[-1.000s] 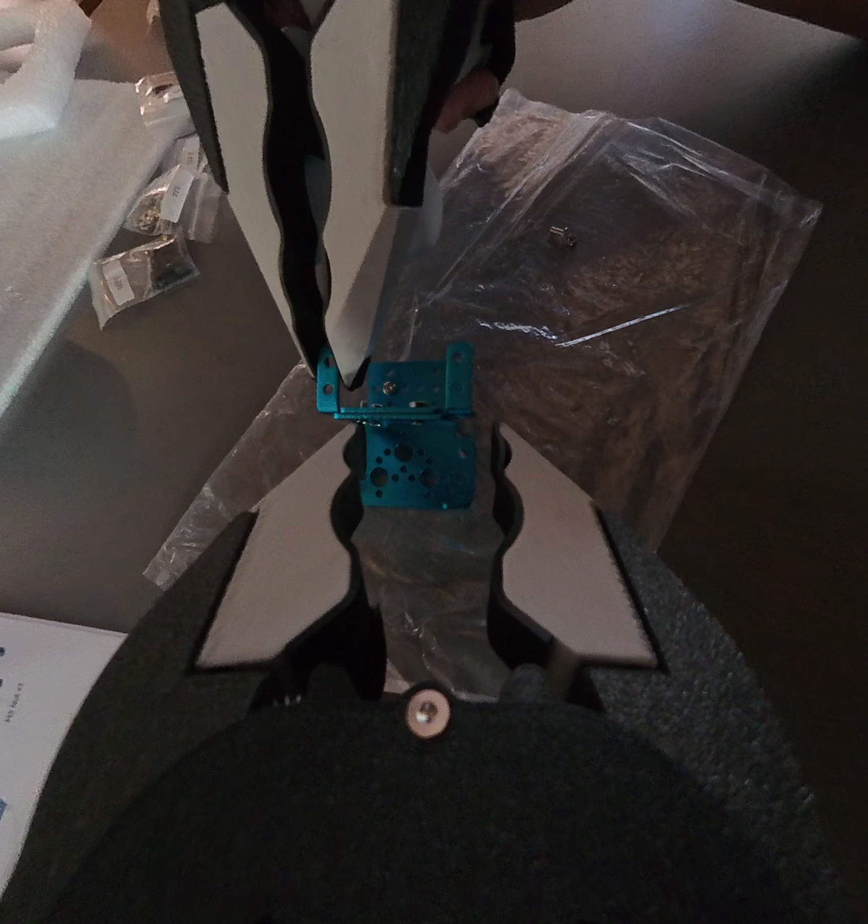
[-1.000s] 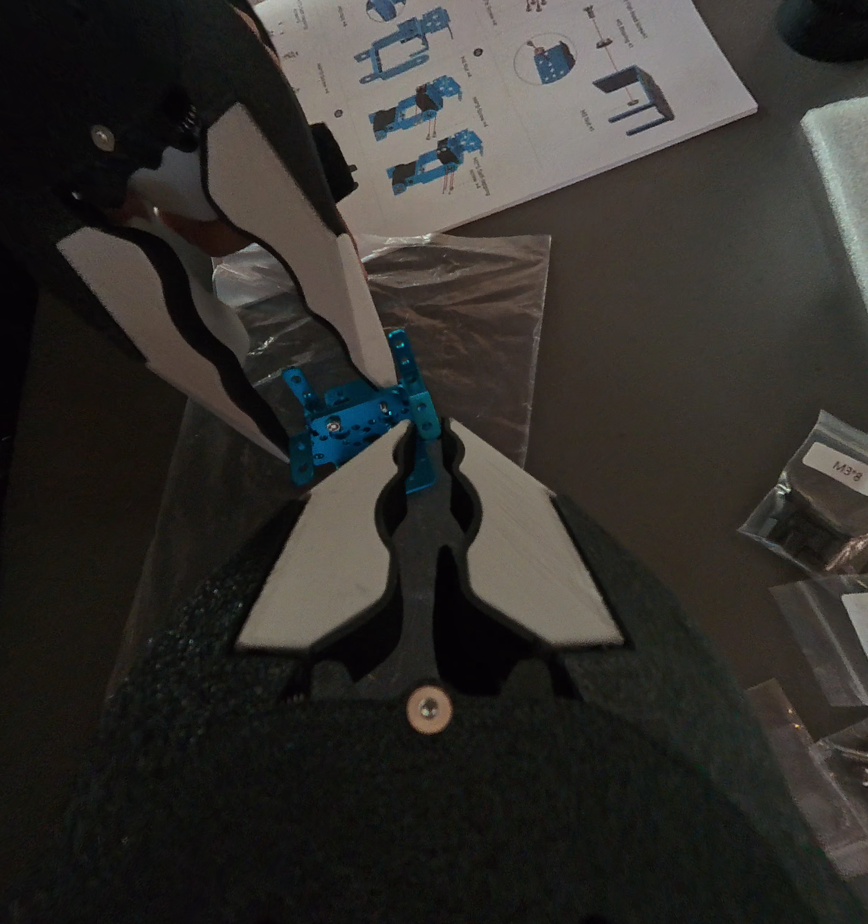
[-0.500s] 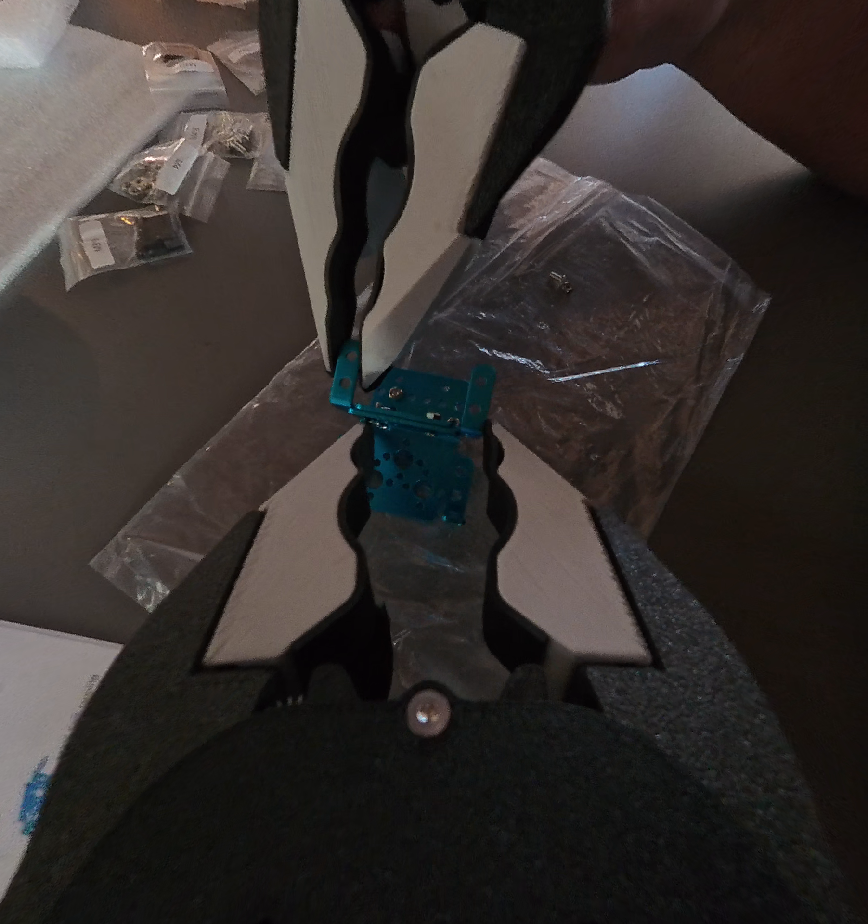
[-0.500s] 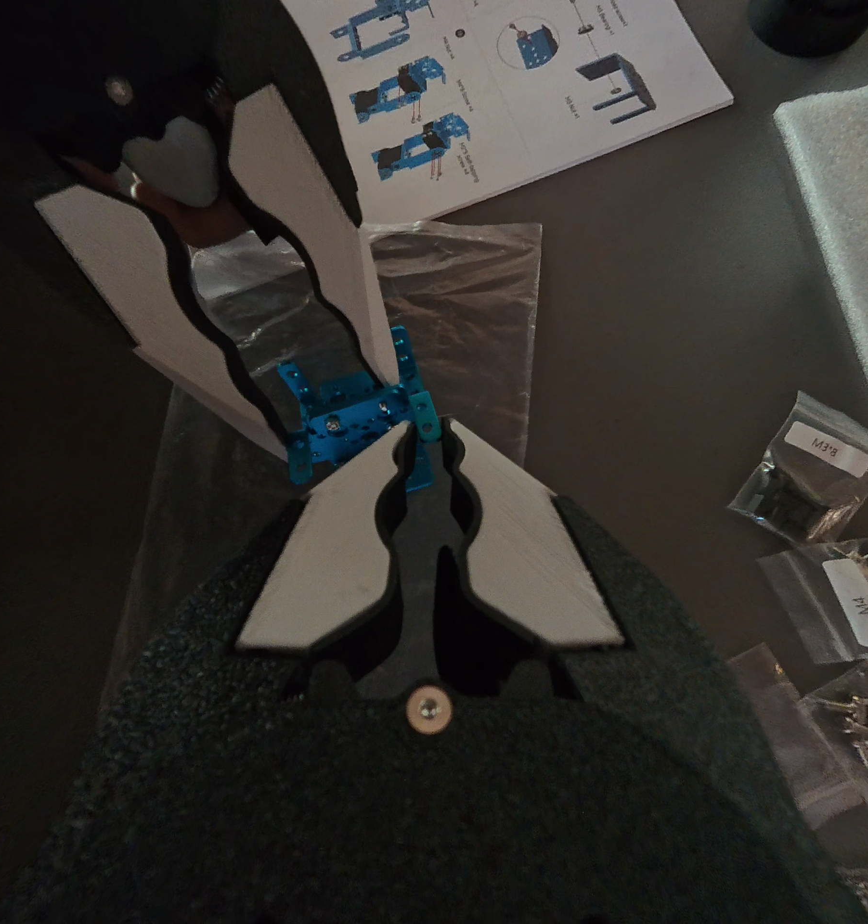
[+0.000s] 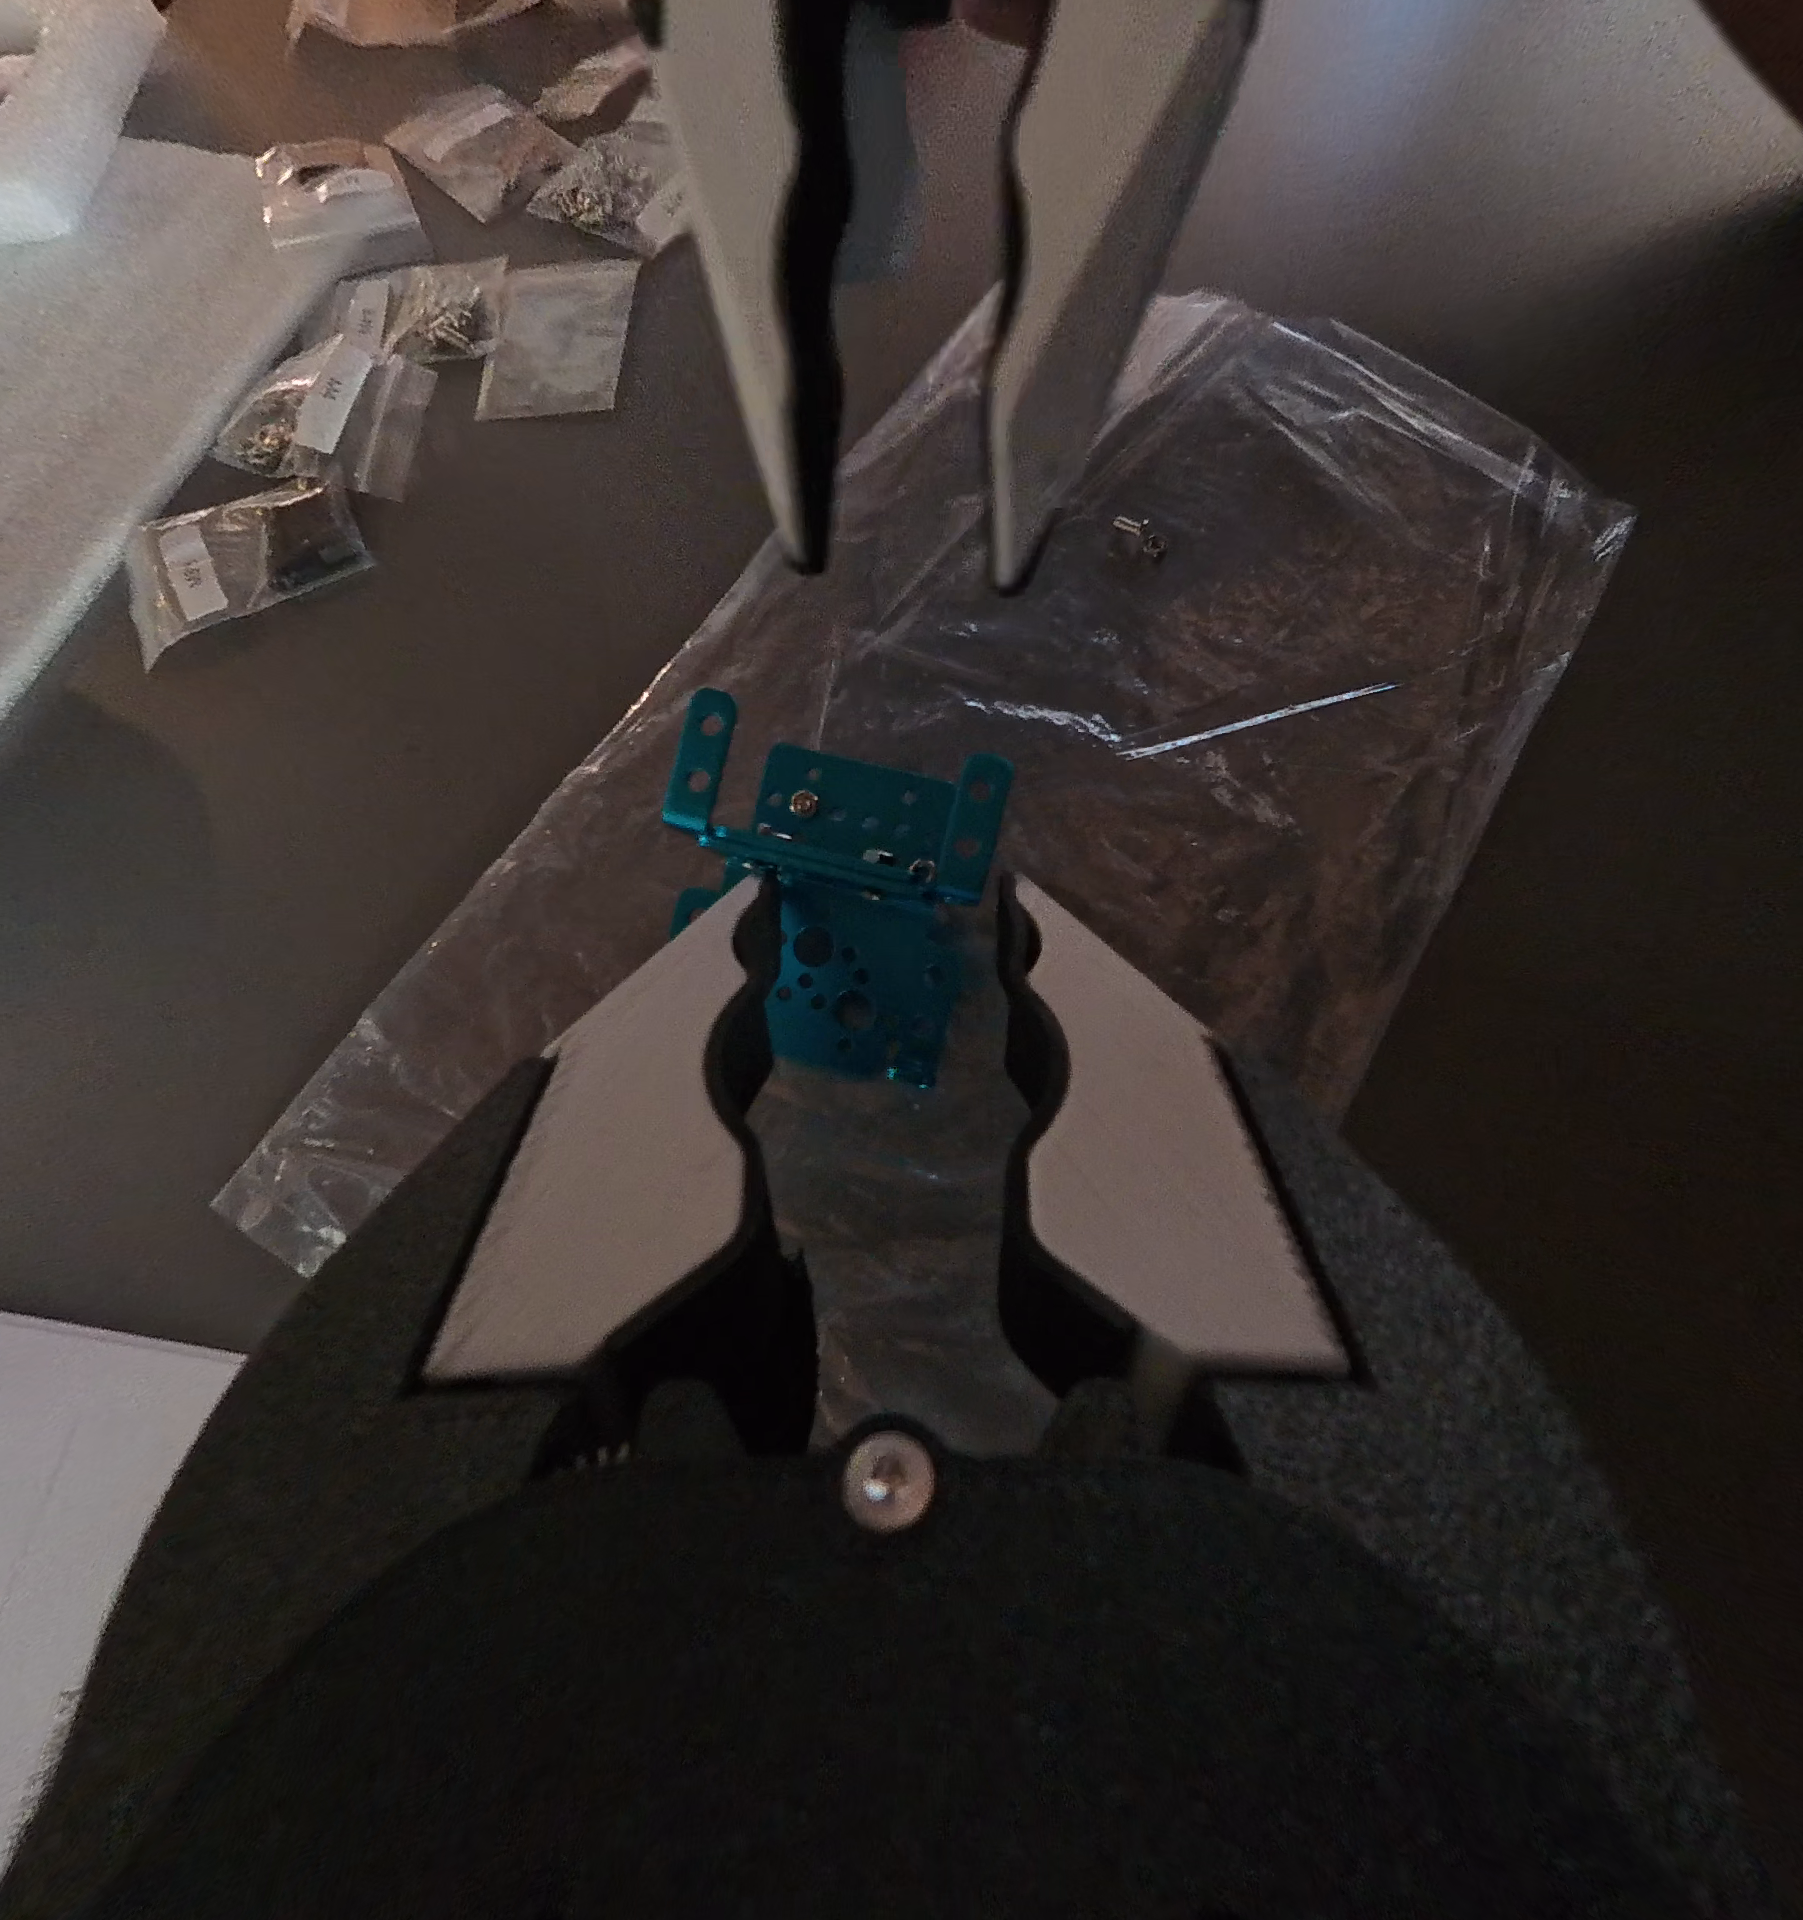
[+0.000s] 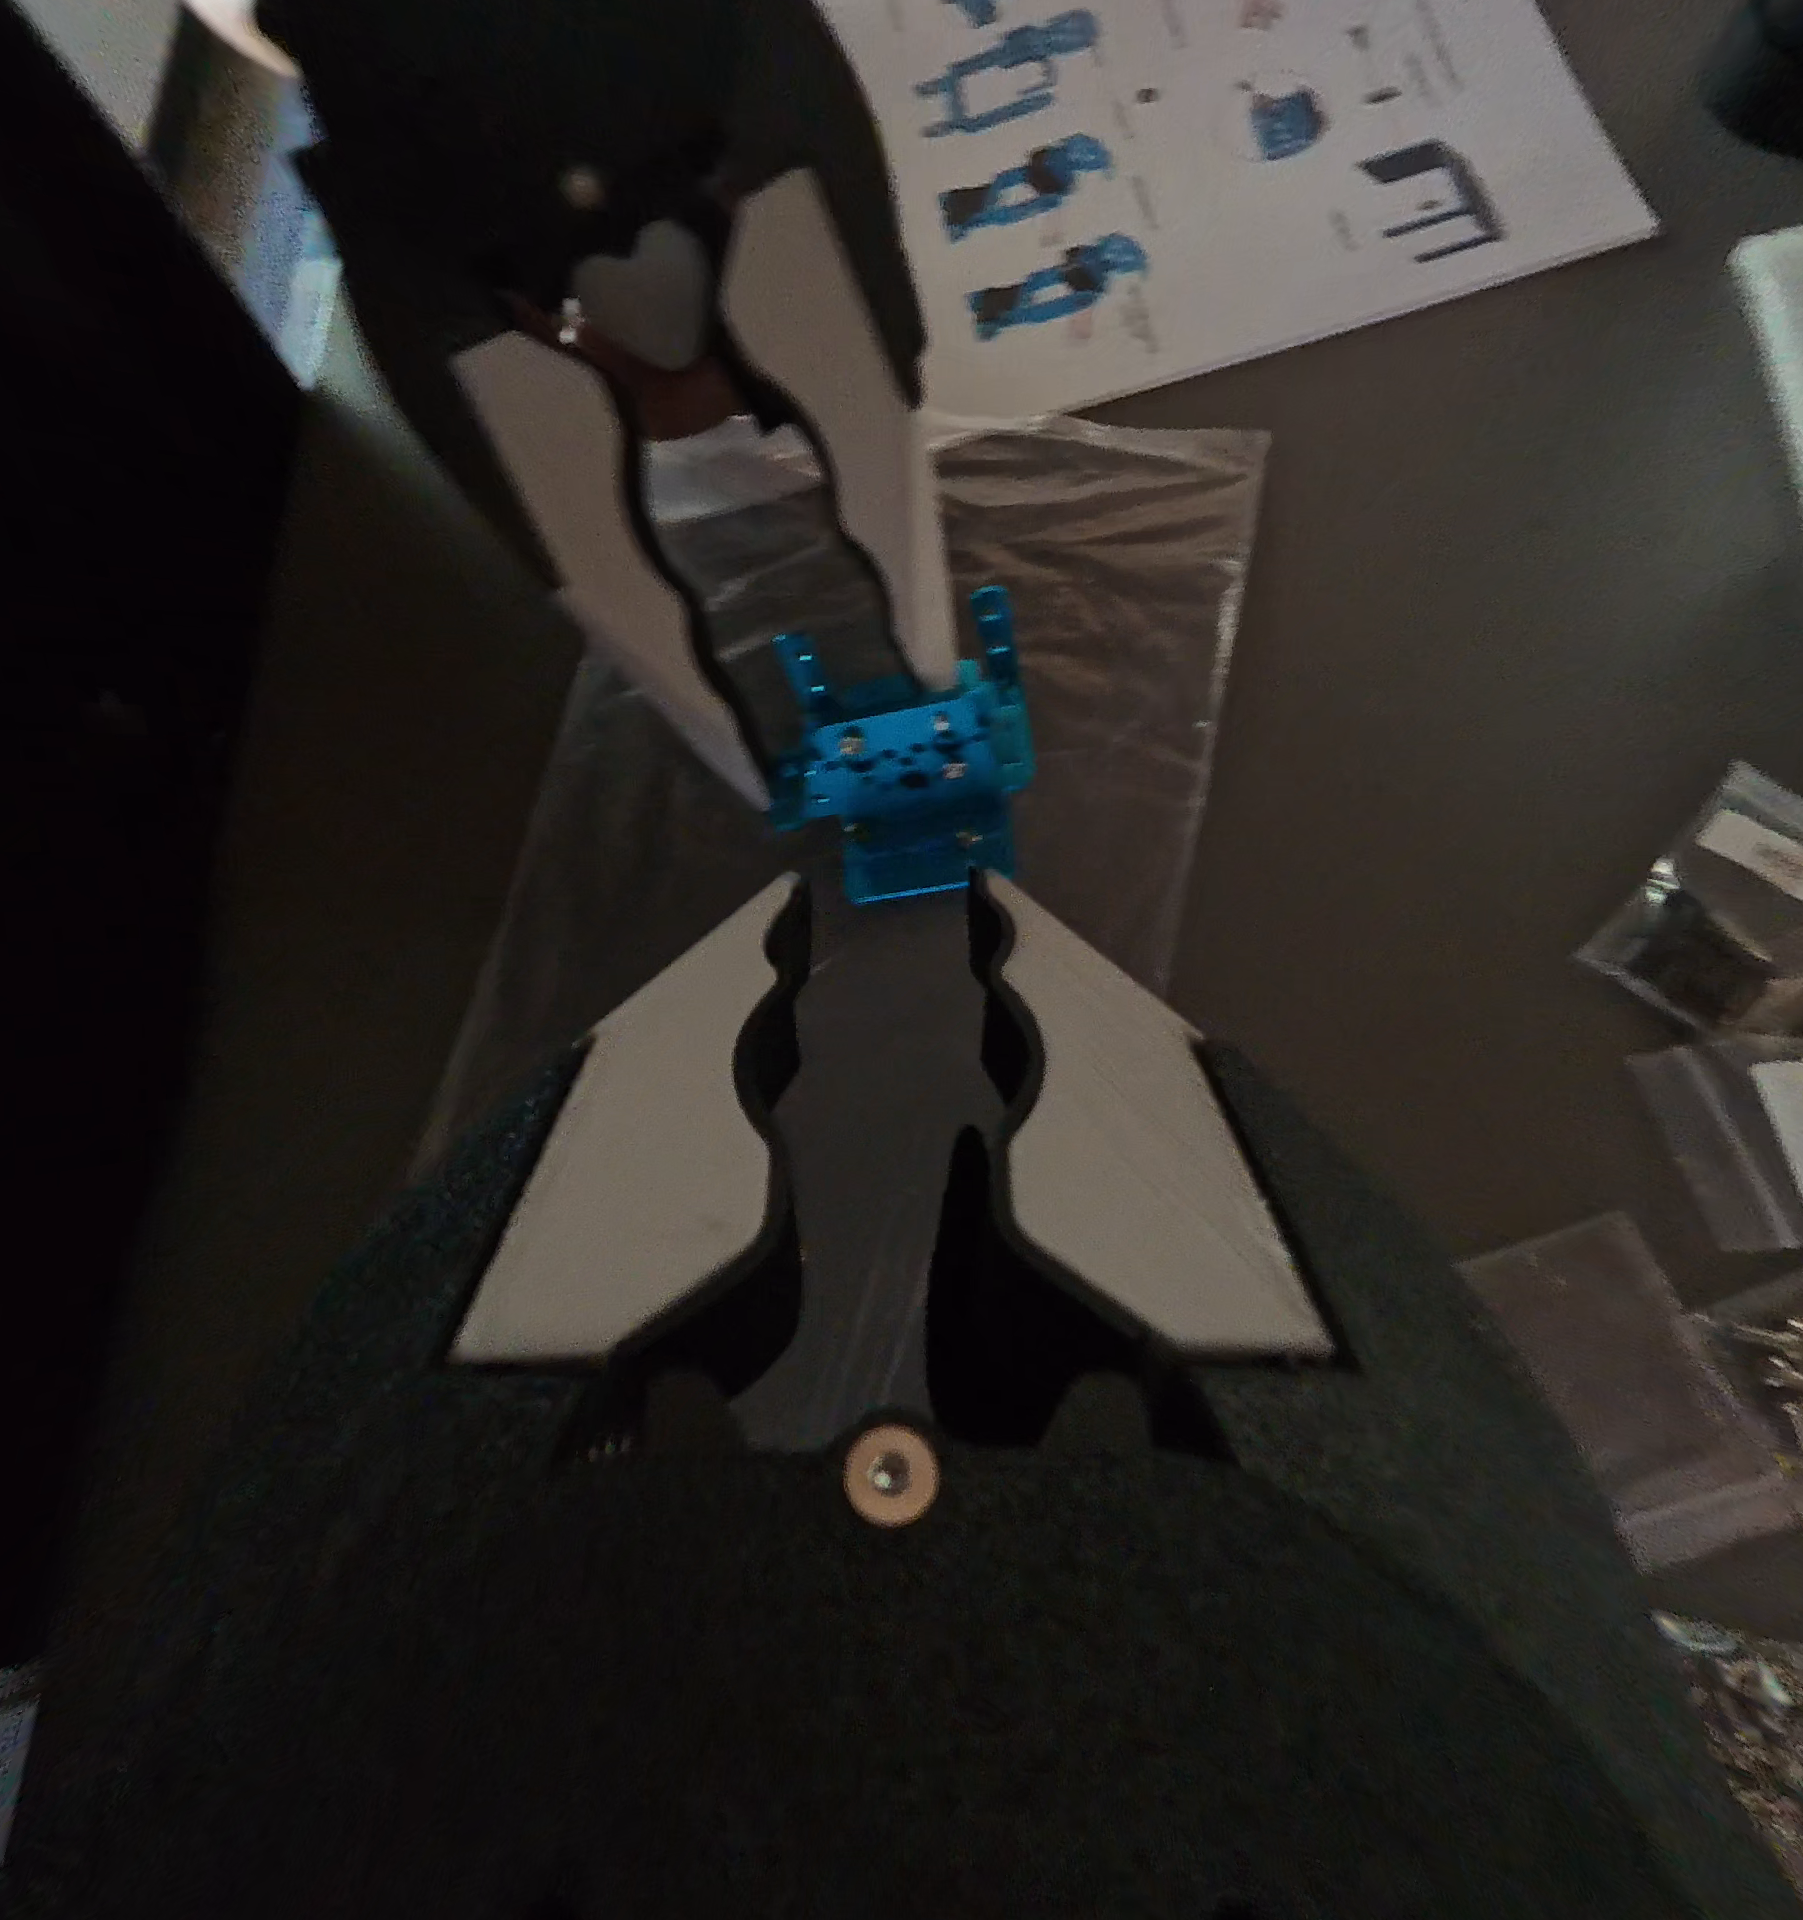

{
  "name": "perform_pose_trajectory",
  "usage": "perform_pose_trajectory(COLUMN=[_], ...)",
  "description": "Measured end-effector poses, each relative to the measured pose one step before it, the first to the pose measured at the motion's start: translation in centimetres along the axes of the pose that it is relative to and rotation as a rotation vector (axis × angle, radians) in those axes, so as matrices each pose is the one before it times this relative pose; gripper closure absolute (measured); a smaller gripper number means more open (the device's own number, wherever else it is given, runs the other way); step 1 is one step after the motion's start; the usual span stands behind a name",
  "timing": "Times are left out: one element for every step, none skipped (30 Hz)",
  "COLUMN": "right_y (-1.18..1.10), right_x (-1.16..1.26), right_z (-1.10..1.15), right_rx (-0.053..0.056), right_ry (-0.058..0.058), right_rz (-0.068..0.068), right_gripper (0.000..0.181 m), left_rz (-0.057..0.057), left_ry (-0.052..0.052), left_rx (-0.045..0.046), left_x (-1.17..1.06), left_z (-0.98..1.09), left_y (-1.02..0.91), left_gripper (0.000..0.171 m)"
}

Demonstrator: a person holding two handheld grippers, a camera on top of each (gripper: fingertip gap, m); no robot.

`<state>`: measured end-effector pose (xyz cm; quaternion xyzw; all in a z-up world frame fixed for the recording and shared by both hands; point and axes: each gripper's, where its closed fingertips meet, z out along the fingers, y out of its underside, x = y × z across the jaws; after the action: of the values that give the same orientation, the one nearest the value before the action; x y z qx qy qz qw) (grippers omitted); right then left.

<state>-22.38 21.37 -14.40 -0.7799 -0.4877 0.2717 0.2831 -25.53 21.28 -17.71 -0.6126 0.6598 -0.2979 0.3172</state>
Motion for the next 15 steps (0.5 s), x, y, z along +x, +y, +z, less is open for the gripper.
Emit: perform_pose_trajectory(right_y=[0.221,0.381,0.318,0.297,0.266,0.047,-0.249,-0.383,-0.249,0.003,0.150,0.108,-0.006,-0.102,0.023], right_x=[-0.696,-0.388,-0.087,-0.063,0.174,0.120,0.034,-0.045,-0.215,0.006,0.121,-0.007,-0.166,-0.187,-0.131], right_z=[0.084,0.443,0.693,0.768,0.638,0.438,0.280,0.230,0.261,0.269,0.263,0.237,0.199,0.160,0.151], right_rx=[-0.0035,-0.0150,-0.0104,-0.0073,-0.0109,-0.0016,0.0148,0.0232,0.0136,-0.0022,-0.0091,-0.0057,0.0001,0.0035,-0.0048], right_ry=[-0.0211,-0.0041,0.0139,0.0159,0.0295,0.0238,0.0132,0.0016,-0.0129,0.0008,0.0089,0.0010,-0.0094,-0.0116,-0.0089], right_rz=[-0.0172,-0.0212,-0.0261,-0.0316,-0.0348,-0.0343,-0.0292,-0.0172,-0.0085,-0.0079,-0.0114,-0.0091,-0.0022,0.0023,-0.0013], right_gripper=[0.153,0.153,0.153,0.153,0.156,0.160,0.161,0.162,0.161,0.161,0.161,0.160,0.161,0.161,0.161], left_rz=[0.0040,0.0039,0.0030,0.0010,-0.0001,-0.0002,0.0006,0.0021,0.0036,0.0033,0.0017,0.0013,0.0022,0.0018,0.0003], left_ry=[-0.0020,0.0001,-0.0009,-0.0011,0.0006,-0.0004,-0.0015,-0.0020,-0.0028,-0.0018,0.0012,0.0012,0.0003,-0.0002,0.0006], left_rx=[-0.00115,0.00004,0.00081,0.00049,-0.00040,0.00007,-0.00029,-0.00053,0.00037,0.00040,-0.00122,-0.00127,-0.00030,0.00003,-0.00026], left_x=[0.014,0.024,-0.012,-0.032,-0.010,-0.025,-0.045,-0.033,-0.046,-0.019,0.034,0.028,0.008,0.005,0.005], left_z=[0.014,0.000,-0.002,-0.003,0.011,0.008,0.006,0.018,-0.004,0.010,0.021,0.027,0.013,0.022,0.022], left_y=[0.006,-0.004,-0.007,-0.014,0.009,-0.005,-0.001,0.002,-0.015,-0.015,0.004,0.013,-0.010,-0.007,-0.015], left_gripper=[0.130,0.130,0.130,0.130,0.130,0.130,0.130,0.130,0.129,0.129,0.129,0.129,0.129,0.129,0.129])
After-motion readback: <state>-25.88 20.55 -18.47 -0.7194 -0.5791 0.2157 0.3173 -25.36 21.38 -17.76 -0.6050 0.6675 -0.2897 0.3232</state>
